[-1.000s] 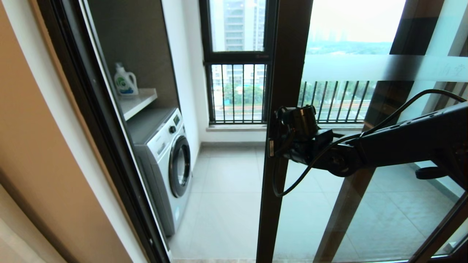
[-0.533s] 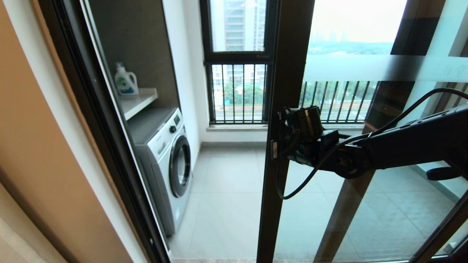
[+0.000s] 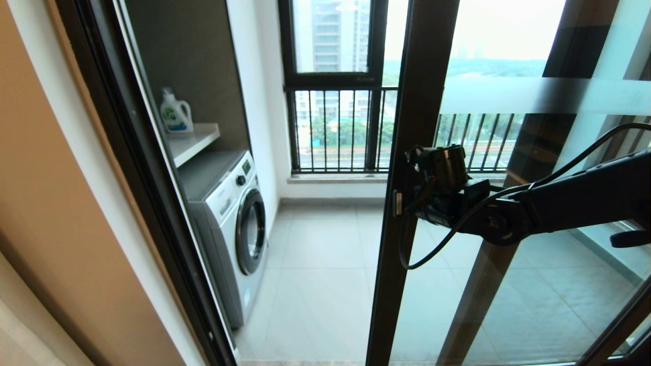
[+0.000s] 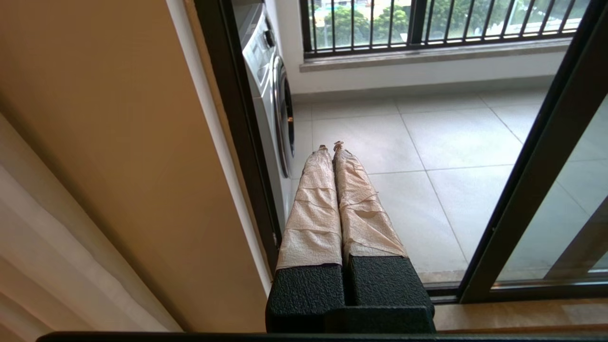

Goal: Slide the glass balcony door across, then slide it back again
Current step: Open the slid door

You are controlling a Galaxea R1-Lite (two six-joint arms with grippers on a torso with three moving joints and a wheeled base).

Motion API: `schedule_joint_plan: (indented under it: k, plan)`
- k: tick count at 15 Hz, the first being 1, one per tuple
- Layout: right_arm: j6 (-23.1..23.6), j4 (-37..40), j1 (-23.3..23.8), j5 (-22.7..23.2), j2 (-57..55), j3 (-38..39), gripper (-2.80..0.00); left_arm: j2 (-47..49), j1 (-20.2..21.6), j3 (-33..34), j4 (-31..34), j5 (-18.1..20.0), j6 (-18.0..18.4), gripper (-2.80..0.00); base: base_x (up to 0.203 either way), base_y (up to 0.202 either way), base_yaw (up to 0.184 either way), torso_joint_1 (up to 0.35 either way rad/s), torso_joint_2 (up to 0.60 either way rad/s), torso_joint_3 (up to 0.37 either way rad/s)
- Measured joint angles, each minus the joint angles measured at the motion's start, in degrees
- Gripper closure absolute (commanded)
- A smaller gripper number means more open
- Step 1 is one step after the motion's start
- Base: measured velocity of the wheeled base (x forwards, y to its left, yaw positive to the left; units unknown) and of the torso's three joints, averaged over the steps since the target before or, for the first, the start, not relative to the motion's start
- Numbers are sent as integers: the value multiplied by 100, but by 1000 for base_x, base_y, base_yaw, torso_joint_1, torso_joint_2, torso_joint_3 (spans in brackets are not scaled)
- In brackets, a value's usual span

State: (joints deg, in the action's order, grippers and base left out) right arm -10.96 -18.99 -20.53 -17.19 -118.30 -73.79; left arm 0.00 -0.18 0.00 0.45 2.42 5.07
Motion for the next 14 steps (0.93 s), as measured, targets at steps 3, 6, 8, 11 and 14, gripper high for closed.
schedule_joint_plan:
  k: [3, 6, 8, 11, 14]
  plan:
    - [-19, 2, 285, -5, 45, 46, 0, 0, 0, 0, -2, 1, 0, 0, 0, 0, 0, 0, 0, 0]
    - [-17, 17, 597, 16, 163, 208, 0, 0, 0, 0, -2, 1, -1, 0, 0, 0, 0, 0, 0, 0]
    - [-17, 6, 786, 66, 258, 390, 0, 0, 0, 0, 1, 0, 2, 0, 0, 0, 0, 0, 0, 0]
    - [-6, -221, 1031, 165, 402, 687, 0, 0, 0, 0, -2, 1, 0, 0, 0, 0, 0, 0, 0, 0]
    - [10, -256, 1088, 241, 663, 856, 0, 0, 0, 0, 1, 1, 0, 0, 0, 0, 0, 0, 0, 0]
